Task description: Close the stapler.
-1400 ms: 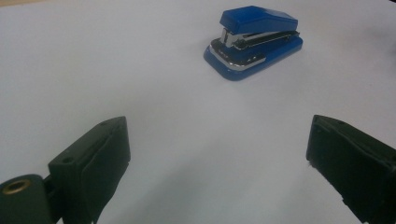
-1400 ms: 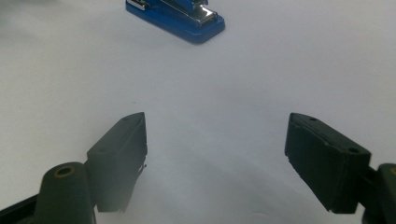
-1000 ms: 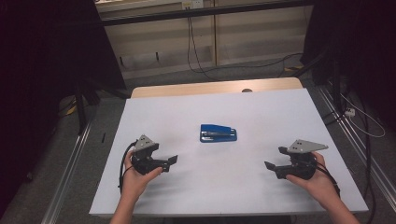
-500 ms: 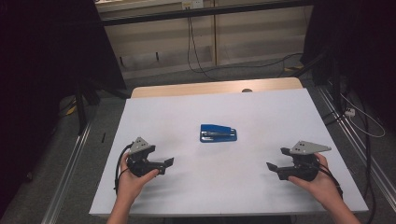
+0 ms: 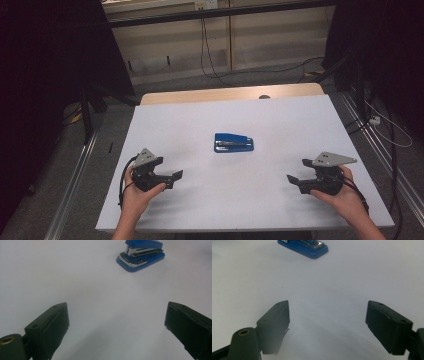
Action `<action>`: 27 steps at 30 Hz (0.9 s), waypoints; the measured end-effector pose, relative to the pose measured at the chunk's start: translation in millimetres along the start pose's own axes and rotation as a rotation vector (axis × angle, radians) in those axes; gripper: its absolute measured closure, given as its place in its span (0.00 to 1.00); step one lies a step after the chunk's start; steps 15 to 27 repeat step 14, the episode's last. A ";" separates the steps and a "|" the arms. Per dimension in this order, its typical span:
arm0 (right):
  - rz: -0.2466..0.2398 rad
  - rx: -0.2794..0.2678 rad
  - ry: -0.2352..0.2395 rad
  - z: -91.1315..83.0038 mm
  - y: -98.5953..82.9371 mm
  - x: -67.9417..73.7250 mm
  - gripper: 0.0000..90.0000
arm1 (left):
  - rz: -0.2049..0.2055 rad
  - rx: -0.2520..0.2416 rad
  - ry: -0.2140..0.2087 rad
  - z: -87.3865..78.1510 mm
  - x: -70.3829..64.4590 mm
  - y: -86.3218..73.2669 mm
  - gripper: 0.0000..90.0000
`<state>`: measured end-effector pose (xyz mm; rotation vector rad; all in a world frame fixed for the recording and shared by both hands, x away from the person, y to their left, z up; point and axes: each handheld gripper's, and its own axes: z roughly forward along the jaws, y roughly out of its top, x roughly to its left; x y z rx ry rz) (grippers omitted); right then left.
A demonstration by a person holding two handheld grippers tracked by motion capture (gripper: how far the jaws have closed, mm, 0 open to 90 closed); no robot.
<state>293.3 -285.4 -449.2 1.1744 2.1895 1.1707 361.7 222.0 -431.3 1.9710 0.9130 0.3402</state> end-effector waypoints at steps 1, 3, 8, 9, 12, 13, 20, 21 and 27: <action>-0.001 -0.003 0.002 -0.5 -0.3 -0.1 0.22 | -0.003 -0.003 -0.003 -0.9 -0.1 0.1 0.06; -0.002 -0.005 0.001 -1.8 -0.7 -0.1 0.22 | -0.003 -0.004 0.006 -2.4 0.7 -0.1 0.06; -0.005 -0.010 0.006 -2.7 -1.5 0.8 0.22 | -0.007 -0.003 0.007 -3.9 2.4 -1.8 0.06; -0.008 -0.010 0.006 -2.8 -1.4 1.1 0.22 | -0.008 -0.003 0.008 -3.9 2.4 -1.9 0.06; -0.004 -0.012 0.012 -1.9 -2.4 0.2 0.22 | -0.015 0.003 0.001 -2.2 2.1 -3.1 0.06; -0.004 -0.008 0.009 -1.5 -3.0 -0.5 0.22 | -0.011 0.010 0.004 -1.6 2.1 -3.6 0.06; -0.002 -0.007 0.010 -1.3 -3.5 -0.9 0.22 | -0.012 0.011 0.003 -1.5 1.9 -4.0 0.06; -0.002 -0.007 0.010 -1.3 -3.5 -0.9 0.22 | -0.012 0.011 0.003 -1.5 1.9 -4.0 0.06; -0.002 -0.007 0.010 -1.3 -3.5 -0.9 0.22 | -0.012 0.011 0.003 -1.5 1.9 -4.0 0.06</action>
